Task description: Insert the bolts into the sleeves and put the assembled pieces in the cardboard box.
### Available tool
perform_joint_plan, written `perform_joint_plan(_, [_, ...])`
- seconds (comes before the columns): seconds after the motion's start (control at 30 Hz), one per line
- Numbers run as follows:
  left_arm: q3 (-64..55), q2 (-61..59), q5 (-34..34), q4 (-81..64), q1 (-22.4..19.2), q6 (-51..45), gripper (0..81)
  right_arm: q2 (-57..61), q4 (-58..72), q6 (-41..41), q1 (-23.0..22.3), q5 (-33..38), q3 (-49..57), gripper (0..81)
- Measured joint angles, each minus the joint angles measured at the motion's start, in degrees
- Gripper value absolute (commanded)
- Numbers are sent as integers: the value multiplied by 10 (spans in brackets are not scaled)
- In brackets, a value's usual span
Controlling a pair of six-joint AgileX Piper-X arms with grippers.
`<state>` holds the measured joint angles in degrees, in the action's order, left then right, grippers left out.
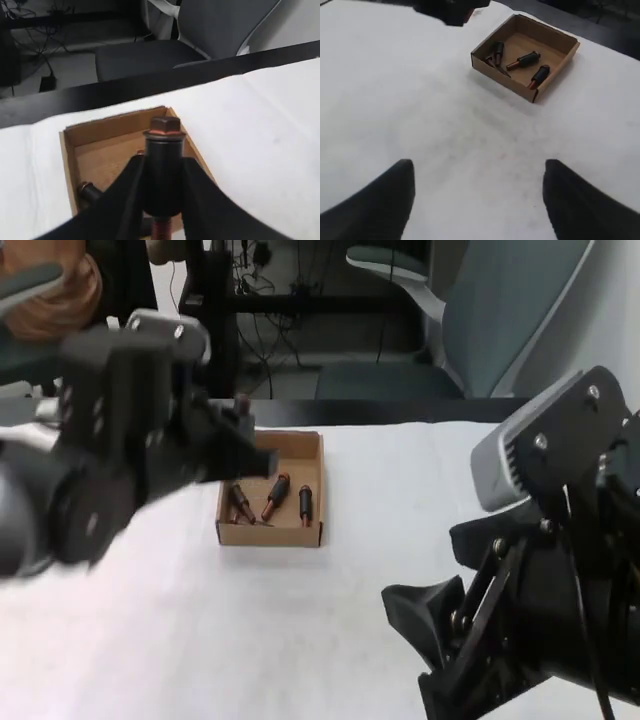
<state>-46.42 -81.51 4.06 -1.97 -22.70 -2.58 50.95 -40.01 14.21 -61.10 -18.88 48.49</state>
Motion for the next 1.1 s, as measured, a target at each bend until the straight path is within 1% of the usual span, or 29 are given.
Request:
perform_joint_plan(0.07, [-51, -47, 4, 53, 0, 3, 18, 5, -3, -9, 4, -1, 0, 517])
perform_joint_plan(0.2, [-132, -139, 4, 162, 0, 7, 18, 14, -26, -10, 20, -1, 0, 517])
perform_joint_plan(0.33, [-175, -213, 4, 225, 0, 9, 18, 14, -64, -6, 38, -1, 0, 517])
perform_joint_plan(0.57, [-212, -271, -13, 231, 7, 10, 18, 14, -89, -4, 44, 5, 0, 517])
perform_joint_plan(0.77, [-218, -284, 5, 214, 15, -2, 18, 14, -89, 2, 44, 21, 0, 517])
perform_joint_plan(0.9, [-222, -284, 5, 203, 14, -8, 18, 14, -79, 2, 44, 21, -9, 517])
perform_joint_plan(0.93, [-222, -284, -1, 197, 14, -8, 10, 14, -72, 2, 44, 21, -16, 525])
perform_joint_plan(0.97, [-222, -284, -3, 194, 14, -7, 22, 14, -66, 2, 44, 21, -22, 542])
perform_joint_plan(1.0, [-222, -284, -6, 187, 14, 3, 71, 14, -51, 3, 44, 21, -36, 564])
perform_joint_plan(1.07, [-222, -285, -7, 173, 14, 17, 283, 14, -22, 9, 44, 21, -66, 650])
perform_joint_plan(1.1, [-222, -286, -7, 168, 14, 26, 440, 14, -12, 12, 44, 21, -81, 686])
